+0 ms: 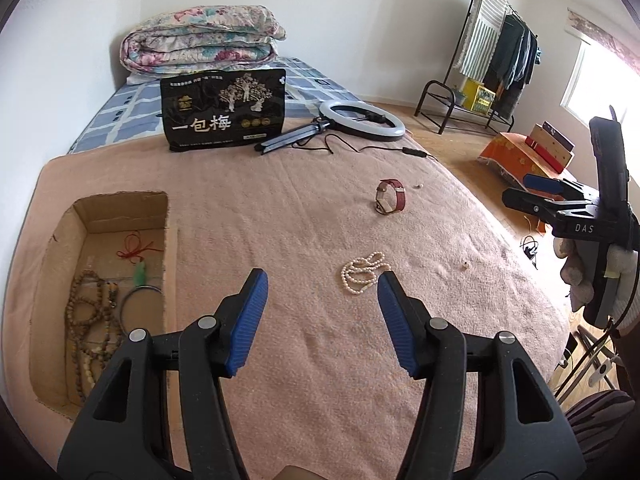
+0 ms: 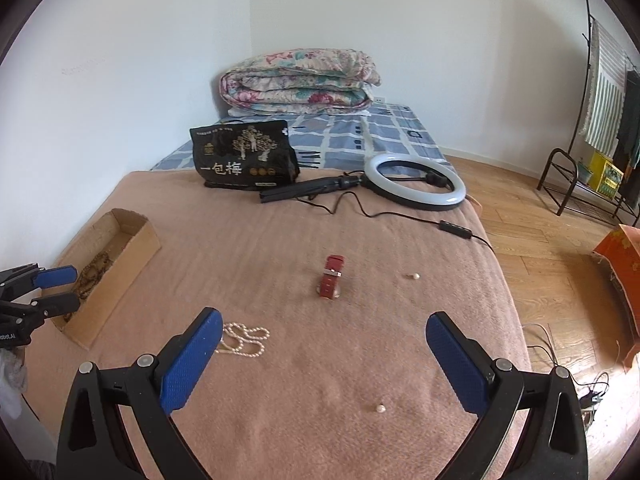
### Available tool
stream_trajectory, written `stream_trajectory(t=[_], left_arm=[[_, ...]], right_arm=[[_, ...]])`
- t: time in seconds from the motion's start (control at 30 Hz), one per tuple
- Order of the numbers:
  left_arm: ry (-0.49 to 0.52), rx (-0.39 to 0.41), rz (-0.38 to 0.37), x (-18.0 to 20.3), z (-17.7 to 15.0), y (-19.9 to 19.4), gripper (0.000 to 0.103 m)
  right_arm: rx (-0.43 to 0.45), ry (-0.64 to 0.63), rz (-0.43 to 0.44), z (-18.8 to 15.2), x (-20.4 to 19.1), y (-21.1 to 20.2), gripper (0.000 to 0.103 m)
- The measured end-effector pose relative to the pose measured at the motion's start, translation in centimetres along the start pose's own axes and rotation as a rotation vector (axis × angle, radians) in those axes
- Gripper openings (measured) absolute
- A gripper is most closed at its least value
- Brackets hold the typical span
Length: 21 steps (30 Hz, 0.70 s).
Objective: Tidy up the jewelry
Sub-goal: 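Move left gripper to the white pearl strand while right gripper moves to a pearl earring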
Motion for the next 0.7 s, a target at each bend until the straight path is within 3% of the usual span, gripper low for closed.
stream_trajectory(t=[0.37,0.7], left_arm=[[0.028,-0.095,-0.065,3.5,-2.1,6.3,0.059],[0.230,-0.186,-0.078,7.0,-4.5,11.2,0.059]], right_arm=[[-0.057,0.026,-0.058,-6.0,5.3,-0.1,0.102],[-0.178,0.047,0.016,-11.4,6.3,2.2,0.081]])
Point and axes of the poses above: each gripper's, at about its wrist camera, not at the fingertips, and y roughly the way its jaws point, x to its right, z to its top, the point moved 3 cm from there along y, roughly the way its jaws point, and after that the axes turned 14 degrees about x, right-handed, at the moved point
